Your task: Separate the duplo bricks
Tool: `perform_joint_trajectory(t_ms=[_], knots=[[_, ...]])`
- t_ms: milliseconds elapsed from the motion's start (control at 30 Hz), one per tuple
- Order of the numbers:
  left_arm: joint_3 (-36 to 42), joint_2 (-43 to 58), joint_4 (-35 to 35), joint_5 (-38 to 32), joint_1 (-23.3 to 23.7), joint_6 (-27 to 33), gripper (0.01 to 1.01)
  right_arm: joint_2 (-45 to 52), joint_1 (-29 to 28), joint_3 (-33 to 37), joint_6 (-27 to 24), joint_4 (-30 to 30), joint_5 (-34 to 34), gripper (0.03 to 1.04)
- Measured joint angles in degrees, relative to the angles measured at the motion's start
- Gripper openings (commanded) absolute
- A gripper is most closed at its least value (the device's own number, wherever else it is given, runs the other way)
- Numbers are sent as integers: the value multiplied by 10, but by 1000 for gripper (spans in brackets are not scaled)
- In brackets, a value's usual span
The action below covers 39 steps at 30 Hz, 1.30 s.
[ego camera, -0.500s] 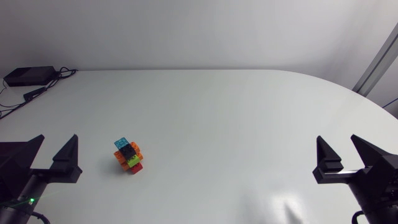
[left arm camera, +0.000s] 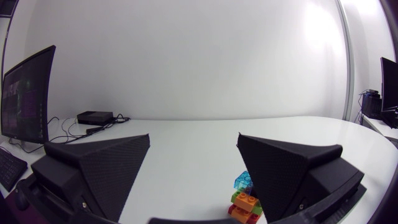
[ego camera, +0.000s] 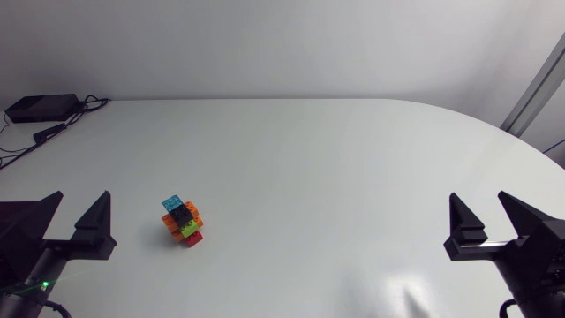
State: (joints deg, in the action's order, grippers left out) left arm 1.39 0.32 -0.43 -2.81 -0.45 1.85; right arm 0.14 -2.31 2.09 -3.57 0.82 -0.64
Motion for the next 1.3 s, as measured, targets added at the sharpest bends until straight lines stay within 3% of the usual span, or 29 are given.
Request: perform_joint_trajectory(t_ms=[633, 1033, 1300], knots=[[17, 0, -25, 0, -11, 16, 974, 0, 5, 3, 0, -4, 0, 1003], [94, 8, -93, 0, -13, 15, 954, 0, 18, 59, 0, -71, -5, 1003], [204, 127, -149, 1, -28, 14, 954, 43, 32, 127, 0, -96, -5, 1003]])
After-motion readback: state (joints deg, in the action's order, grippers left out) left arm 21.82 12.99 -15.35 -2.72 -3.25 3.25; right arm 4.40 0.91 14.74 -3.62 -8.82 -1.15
